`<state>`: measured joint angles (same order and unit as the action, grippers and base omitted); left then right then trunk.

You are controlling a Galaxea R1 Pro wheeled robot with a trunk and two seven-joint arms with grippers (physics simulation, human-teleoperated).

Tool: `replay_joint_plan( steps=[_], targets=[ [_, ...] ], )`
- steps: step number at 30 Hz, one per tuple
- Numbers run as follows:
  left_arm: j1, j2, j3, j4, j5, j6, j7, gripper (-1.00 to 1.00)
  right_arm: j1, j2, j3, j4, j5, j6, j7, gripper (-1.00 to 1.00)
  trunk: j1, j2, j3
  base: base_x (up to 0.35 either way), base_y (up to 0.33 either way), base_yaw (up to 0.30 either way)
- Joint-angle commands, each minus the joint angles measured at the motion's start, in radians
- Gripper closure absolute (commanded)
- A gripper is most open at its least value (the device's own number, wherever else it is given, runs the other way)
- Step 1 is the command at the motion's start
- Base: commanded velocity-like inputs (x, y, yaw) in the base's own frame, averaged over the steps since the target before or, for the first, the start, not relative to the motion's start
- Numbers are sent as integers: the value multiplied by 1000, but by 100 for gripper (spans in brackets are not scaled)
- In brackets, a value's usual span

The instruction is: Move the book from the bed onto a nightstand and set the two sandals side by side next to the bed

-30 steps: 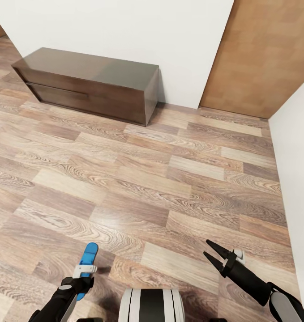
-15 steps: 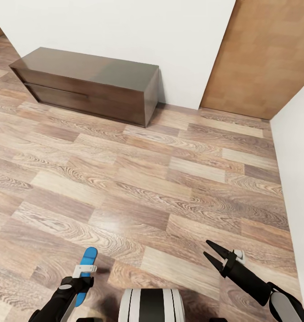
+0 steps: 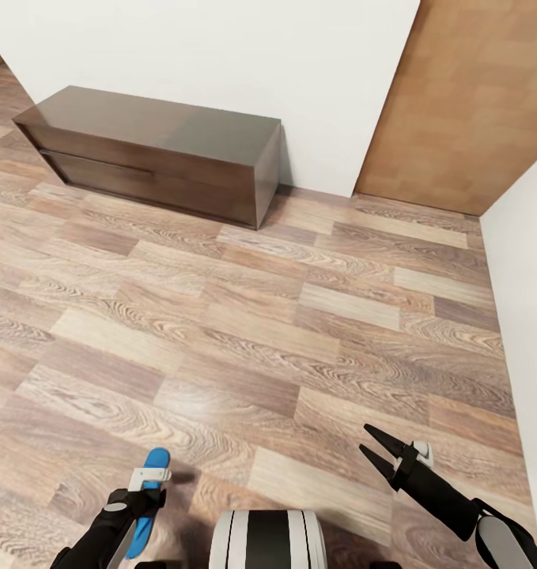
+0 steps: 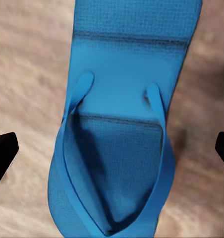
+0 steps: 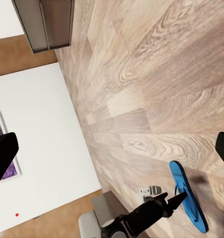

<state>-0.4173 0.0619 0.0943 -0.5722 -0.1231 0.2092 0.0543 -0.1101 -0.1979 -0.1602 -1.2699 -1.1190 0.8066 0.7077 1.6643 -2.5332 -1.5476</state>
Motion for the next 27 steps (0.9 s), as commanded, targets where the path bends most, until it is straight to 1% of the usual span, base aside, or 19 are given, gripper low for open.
replay_joint_plan(
  steps=[1,17,20,25,27],
  targets=[
    [0,-1,2,-2,-10,5,-1,-100,0,0,-1,0,-2,6,1,-100,0,0,-1,63,0,0],
    [0,-1,2,-2,-10,5,-1,-100,0,0,-1,0,-2,6,1,-100,0,0,-1,7,0,0],
    [0,-1,2,-2,-10,6,-1,-100,0,0,-1,0,-2,6,1,-100,1,-1,-12,0,0,0],
    [0,-1,2,-2,-10,6,-1,-100,0,0,-1,0,-2,6,1,-100,1,-1,-12,0,0,0],
    [0,-1,3,-2,-10,6,-1,-100,0,0,-8,0,-3,6,1,-100,1,-1,-12,0,0,0]
  ],
)
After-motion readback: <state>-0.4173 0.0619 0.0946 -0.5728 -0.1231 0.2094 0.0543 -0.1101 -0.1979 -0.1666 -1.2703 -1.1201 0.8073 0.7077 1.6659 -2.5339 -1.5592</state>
